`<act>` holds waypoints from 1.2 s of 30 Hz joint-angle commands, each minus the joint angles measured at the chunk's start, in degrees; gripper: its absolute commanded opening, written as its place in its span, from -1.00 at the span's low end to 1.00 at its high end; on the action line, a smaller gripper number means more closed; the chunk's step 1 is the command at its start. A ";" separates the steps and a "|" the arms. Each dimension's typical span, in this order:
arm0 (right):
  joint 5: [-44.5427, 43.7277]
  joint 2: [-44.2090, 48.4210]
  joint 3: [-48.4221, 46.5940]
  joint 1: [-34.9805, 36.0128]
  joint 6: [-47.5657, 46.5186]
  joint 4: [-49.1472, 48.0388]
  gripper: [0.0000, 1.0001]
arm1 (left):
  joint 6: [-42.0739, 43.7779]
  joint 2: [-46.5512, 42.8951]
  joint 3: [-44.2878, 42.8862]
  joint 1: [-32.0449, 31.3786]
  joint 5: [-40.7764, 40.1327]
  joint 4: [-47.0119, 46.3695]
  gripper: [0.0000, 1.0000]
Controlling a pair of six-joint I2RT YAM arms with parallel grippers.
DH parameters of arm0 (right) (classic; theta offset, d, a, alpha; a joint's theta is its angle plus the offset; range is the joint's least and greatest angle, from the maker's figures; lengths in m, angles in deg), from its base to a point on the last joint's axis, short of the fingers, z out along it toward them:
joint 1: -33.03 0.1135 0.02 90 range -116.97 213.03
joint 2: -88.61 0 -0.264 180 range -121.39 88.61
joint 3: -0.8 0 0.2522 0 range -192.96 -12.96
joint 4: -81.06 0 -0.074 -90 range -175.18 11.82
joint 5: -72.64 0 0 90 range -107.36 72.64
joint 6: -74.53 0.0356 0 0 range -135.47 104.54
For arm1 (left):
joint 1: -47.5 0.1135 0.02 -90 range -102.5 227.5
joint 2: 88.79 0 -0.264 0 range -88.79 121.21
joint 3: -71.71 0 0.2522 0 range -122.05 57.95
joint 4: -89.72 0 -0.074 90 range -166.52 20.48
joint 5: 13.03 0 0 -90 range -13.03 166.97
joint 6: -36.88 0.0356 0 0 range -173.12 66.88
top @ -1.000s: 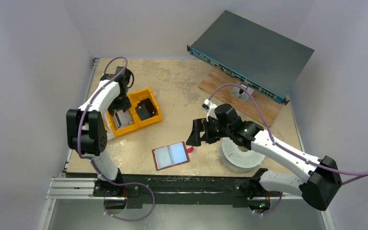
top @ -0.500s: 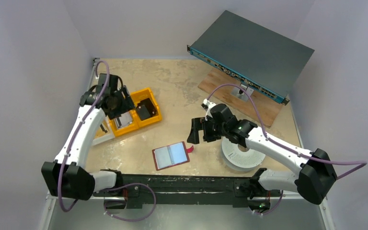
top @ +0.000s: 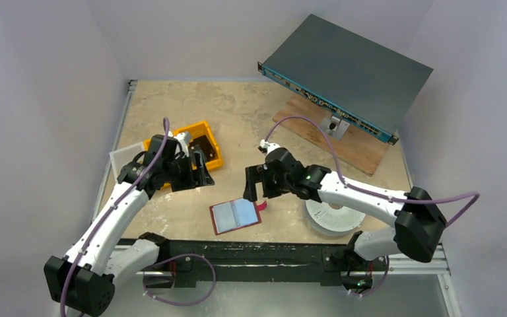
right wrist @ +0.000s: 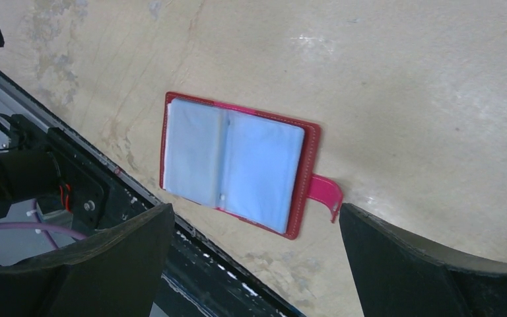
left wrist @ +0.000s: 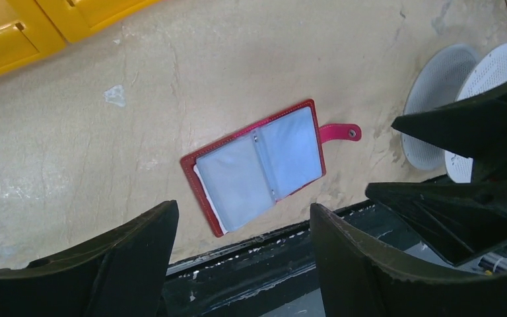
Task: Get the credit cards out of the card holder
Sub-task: Remove the credit card from the card holder.
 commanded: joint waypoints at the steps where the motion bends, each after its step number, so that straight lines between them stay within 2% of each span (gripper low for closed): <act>1: -4.19 -3.52 -3.62 3.21 2.29 -2.37 0.92 | 3.30 -3.00 2.54 -0.19 4.06 -4.83 0.46; 7: -9.07 -8.73 -7.33 7.16 2.53 -1.01 0.83 | 2.31 -2.66 4.26 -0.19 4.78 -8.31 0.47; 12: -13.31 -12.25 -10.14 10.76 3.32 -0.78 0.61 | 3.65 -1.97 3.13 -0.19 4.19 -7.69 0.47; 16: -16.60 -16.02 -12.88 13.45 3.58 0.56 0.52 | 3.72 -1.78 3.16 -0.19 3.94 -7.40 0.48; 27: -17.60 -22.94 -18.57 19.28 5.53 2.58 0.17 | 2.72 -0.28 3.06 2.44 1.46 -5.40 0.48; 36: -19.79 -27.68 -20.79 20.88 7.00 4.69 0.10 | 1.94 0.97 3.29 4.34 1.18 -4.78 0.47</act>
